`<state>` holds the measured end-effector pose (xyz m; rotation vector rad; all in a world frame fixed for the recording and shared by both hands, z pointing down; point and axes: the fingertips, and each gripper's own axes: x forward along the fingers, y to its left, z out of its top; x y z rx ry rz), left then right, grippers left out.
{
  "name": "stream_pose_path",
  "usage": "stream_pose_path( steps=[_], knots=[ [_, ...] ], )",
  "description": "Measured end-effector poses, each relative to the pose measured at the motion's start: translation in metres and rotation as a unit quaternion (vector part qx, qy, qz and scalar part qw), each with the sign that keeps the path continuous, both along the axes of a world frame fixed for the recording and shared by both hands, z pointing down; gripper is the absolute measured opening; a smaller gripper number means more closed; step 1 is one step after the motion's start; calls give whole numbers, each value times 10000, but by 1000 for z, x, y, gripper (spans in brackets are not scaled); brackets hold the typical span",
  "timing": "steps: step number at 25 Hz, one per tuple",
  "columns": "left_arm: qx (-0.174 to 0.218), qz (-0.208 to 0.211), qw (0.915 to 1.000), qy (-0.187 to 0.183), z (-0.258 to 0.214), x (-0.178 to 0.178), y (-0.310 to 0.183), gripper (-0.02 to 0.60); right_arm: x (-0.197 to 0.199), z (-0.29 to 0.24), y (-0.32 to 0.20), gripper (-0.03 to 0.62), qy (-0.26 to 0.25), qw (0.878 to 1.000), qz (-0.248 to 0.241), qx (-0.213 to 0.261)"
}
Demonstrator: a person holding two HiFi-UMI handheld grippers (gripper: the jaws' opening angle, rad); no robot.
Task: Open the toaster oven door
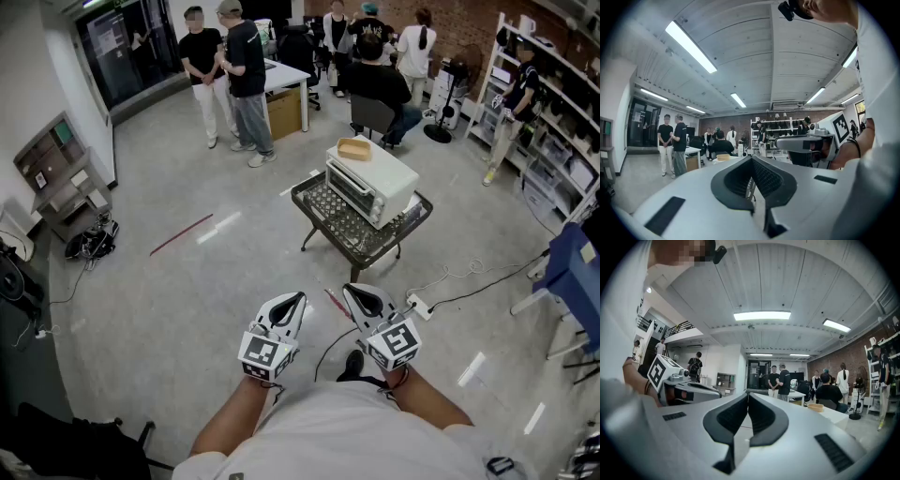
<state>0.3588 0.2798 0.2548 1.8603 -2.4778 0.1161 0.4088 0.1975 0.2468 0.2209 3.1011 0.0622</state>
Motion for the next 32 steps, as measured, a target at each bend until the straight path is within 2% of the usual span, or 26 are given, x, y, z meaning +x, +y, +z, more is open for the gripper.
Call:
stream_pose_path(
  steps=[21,32],
  knots=[
    [-86,-46,9999,87,13,-15,-33,17,-14,15,-34,18,77,9999,-36,-61],
    [-180,-111,9997,131,26,-47,-95,17,-42,28,-102,20,89,9998,75,-156]
  ],
)
